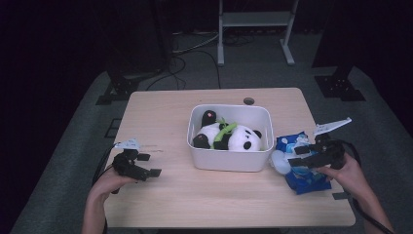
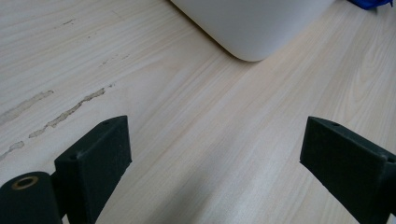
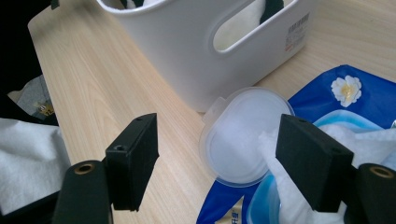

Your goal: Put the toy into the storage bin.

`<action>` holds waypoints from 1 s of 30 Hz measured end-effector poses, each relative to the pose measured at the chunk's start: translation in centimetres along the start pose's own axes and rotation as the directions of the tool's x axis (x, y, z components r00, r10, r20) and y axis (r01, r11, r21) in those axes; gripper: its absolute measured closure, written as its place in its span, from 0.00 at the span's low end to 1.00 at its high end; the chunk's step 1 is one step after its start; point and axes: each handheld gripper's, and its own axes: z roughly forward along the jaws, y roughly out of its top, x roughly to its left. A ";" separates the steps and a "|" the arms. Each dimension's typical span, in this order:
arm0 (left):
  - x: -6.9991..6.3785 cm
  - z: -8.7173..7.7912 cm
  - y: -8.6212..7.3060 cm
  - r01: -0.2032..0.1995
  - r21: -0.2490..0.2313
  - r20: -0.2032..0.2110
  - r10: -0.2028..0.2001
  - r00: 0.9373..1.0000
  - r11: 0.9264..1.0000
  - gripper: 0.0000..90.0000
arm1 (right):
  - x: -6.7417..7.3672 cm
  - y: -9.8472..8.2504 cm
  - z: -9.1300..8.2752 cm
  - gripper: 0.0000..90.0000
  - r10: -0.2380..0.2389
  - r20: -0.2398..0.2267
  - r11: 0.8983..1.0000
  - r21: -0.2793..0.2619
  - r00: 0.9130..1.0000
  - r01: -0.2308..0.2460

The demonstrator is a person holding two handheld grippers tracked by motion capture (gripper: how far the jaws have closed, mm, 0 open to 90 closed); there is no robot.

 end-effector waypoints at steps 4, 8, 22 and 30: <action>-0.1 0.0 0.1 -0.006 -0.001 0.002 0.006 1.000 1.000 0.08 | 0.2 -0.6 -0.1 0.32 0.004 0.004 1.000 -0.015 1.000 -0.004; -0.1 0.0 0.1 -0.002 -0.003 0.002 0.002 1.000 1.000 0.08 | 0.5 -1.2 0.1 0.32 0.007 0.011 1.000 -0.020 1.000 -0.007; -0.1 0.0 0.1 -0.007 -0.005 0.004 0.007 1.000 1.000 0.08 | 1.0 -2.1 0.0 0.31 0.011 0.018 0.999 -0.046 1.000 -0.010; -0.1 -0.1 0.1 -0.006 -0.008 0.006 0.006 1.000 1.000 0.08 | 1.2 -2.1 0.3 0.30 0.010 0.016 0.999 -0.038 1.000 -0.010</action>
